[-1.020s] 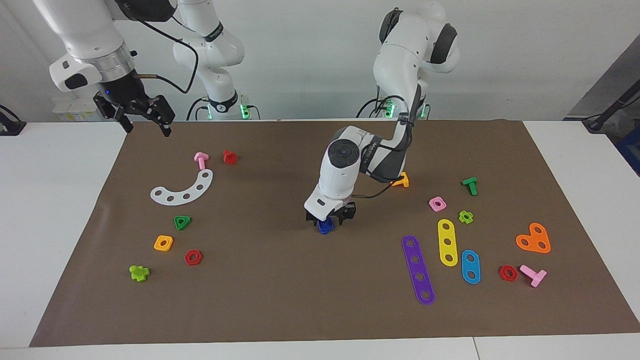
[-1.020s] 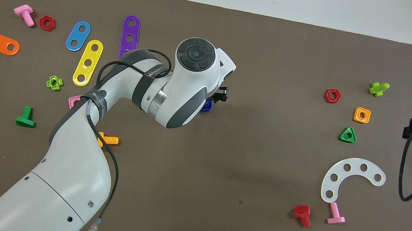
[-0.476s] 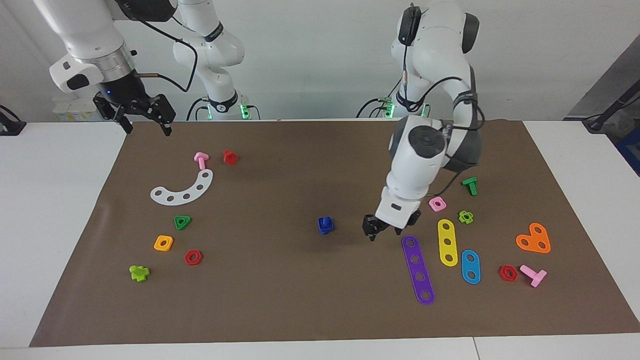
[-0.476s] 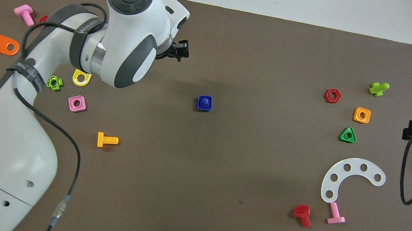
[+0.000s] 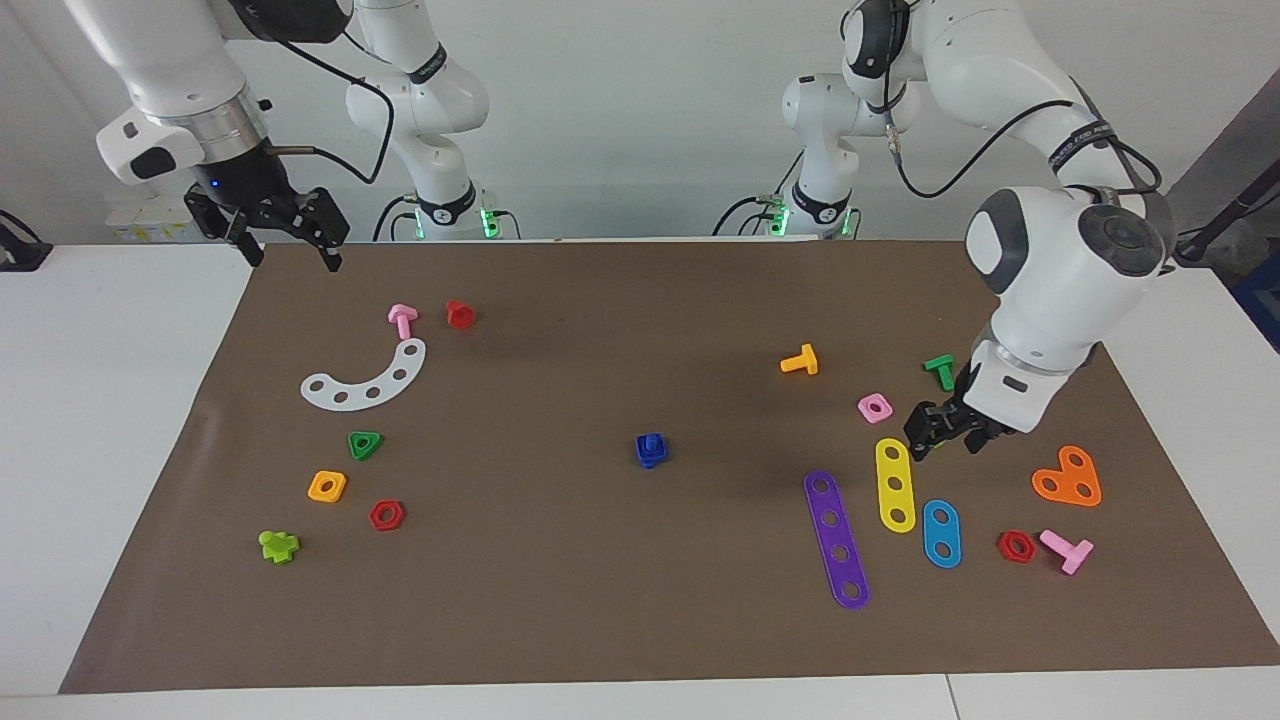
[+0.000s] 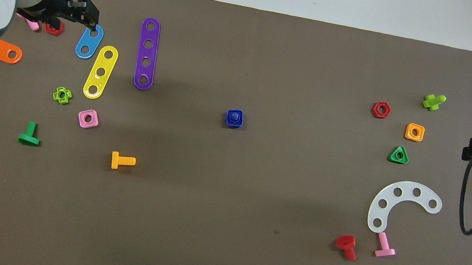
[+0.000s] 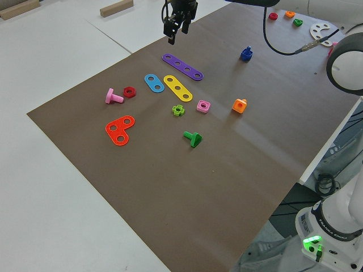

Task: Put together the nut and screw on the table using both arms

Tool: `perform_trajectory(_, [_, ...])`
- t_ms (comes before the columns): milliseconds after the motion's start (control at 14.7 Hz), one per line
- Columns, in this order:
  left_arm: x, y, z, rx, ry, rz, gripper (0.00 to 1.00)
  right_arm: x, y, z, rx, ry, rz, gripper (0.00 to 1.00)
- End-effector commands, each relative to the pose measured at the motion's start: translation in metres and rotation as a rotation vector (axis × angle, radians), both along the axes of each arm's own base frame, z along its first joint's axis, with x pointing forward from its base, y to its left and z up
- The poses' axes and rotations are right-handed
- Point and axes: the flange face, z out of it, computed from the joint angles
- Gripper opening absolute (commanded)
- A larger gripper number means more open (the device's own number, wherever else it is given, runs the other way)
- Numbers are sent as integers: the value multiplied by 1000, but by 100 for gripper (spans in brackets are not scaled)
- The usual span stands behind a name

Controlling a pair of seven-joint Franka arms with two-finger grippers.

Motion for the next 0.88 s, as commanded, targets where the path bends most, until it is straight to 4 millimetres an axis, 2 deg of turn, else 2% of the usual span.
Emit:
perform_trajectory(0, [-19, 19, 16, 23, 34, -50, 79, -6, 1, 3, 21, -6, 3, 100])
perform_trajectory(136, [-37, 22, 29, 25, 55, -54, 79, -6, 1, 3, 20, -6, 6, 100])
perform_trajectory(408, [-89, 18, 57, 26, 112, -62, 77, -6, 3, 3, 21, -8, 12, 100])
perform_trajectory(680, [-146, 22, 89, 23, 90, -64, 80, -7, 3, 2, 22, -6, 10, 100])
perform_trajectory(816, [-162, 22, 100, 22, 75, -65, 83, -6, 3, 1, 21, -6, 10, 100])
